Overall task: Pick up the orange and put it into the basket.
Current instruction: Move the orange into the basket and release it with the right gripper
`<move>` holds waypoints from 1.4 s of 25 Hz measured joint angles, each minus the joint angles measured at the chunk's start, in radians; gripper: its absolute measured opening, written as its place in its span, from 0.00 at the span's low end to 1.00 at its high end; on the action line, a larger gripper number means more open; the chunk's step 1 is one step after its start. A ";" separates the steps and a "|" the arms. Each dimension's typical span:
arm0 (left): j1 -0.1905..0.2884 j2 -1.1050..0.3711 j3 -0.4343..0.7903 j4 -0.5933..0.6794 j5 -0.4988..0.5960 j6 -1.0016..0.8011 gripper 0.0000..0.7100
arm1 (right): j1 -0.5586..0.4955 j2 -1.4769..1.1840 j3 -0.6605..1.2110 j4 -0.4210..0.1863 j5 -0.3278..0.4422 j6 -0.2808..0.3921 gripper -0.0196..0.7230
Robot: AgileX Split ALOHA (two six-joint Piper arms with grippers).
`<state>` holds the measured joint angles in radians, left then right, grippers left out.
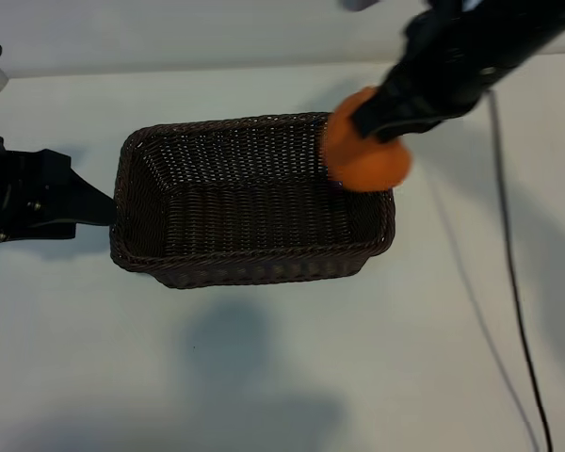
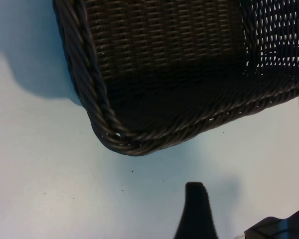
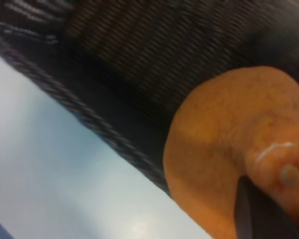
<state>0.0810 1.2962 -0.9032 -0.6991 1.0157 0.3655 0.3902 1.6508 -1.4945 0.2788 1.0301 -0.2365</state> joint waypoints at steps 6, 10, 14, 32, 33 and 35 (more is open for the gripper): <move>0.000 0.000 0.000 0.000 0.011 0.017 0.80 | 0.103 0.082 -0.052 0.000 -0.026 0.000 0.09; 0.000 0.000 0.000 0.000 0.013 0.019 0.80 | 0.121 0.108 -0.059 0.000 -0.050 0.000 0.09; 0.000 0.000 0.000 0.000 0.015 0.020 0.80 | 0.121 0.111 -0.059 -0.022 -0.083 0.000 0.09; 0.000 0.000 0.000 0.000 0.016 0.021 0.80 | 0.121 0.351 -0.066 -0.003 -0.198 -0.002 0.09; 0.000 0.000 0.000 0.000 0.016 0.021 0.80 | 0.121 0.352 -0.066 -0.003 -0.198 -0.006 0.09; 0.000 0.000 0.000 0.000 0.016 0.021 0.80 | 0.121 0.352 -0.066 -0.001 -0.198 -0.012 0.09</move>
<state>0.0810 1.2962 -0.9032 -0.6991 1.0318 0.3863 0.5114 2.0028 -1.5610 0.2776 0.8320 -0.2487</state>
